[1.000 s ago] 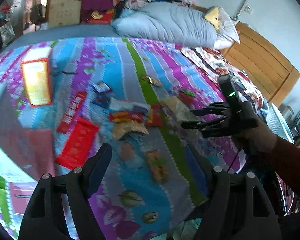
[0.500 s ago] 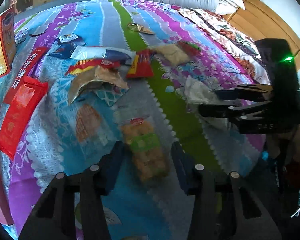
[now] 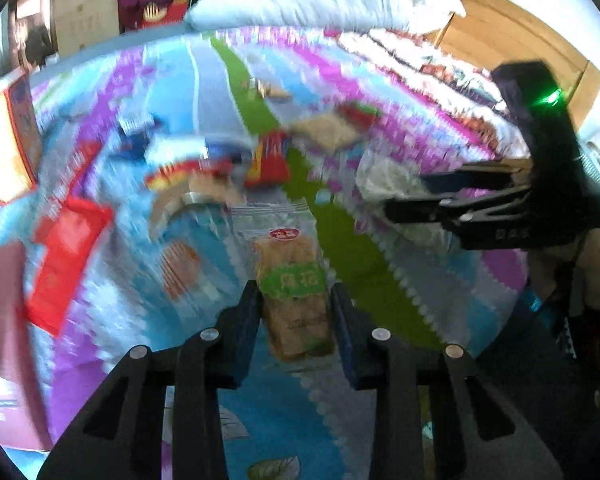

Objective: Organize snacks
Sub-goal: 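Carry both packets over the clear bowl and lower them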

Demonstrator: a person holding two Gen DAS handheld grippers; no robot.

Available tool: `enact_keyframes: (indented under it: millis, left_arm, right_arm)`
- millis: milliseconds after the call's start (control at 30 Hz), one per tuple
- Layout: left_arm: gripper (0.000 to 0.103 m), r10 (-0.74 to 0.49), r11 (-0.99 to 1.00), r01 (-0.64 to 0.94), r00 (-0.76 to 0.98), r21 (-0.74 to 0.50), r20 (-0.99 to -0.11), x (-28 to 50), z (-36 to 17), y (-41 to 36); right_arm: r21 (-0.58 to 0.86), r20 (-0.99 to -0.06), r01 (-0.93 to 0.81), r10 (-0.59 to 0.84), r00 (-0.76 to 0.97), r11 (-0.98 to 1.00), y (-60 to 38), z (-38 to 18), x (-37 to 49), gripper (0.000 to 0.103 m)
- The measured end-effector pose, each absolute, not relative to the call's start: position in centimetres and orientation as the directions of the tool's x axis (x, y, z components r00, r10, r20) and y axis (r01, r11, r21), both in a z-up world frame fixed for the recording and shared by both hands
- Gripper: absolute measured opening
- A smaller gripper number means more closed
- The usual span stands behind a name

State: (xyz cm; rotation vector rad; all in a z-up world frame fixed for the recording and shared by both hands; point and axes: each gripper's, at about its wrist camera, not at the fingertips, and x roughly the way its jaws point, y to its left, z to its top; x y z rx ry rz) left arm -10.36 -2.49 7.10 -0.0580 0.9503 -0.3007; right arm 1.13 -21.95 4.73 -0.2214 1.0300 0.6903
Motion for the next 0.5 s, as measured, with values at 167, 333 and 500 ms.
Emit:
enact_keyframes:
  millis: [167,333,500]
  left_arm:
    - [0.036,-0.258,0.965,0.204,0.647,-0.163,-0.718,-11.0,12.4,-0.7]
    - [0.036,-0.164,0.986,0.126,0.739,-0.104,-0.654,-11.6,17.8,2.8]
    - [0.036,-0.030,0.999,-0.003,0.795,-0.054,-0.606,-12.7,21.7,8.2]
  right_arm:
    - [0.150,-0.796,-0.615,0.463,0.389,0.774,-21.8,8.4,1.4,0.051]
    - [0.143,-0.742,-0.637,0.508,0.437,0.758,-20.0,12.8,2.0,0.051]
    - [0.128,-0.680,-0.689,0.569,0.463,0.714,-16.1,17.4,2.0,0.051]
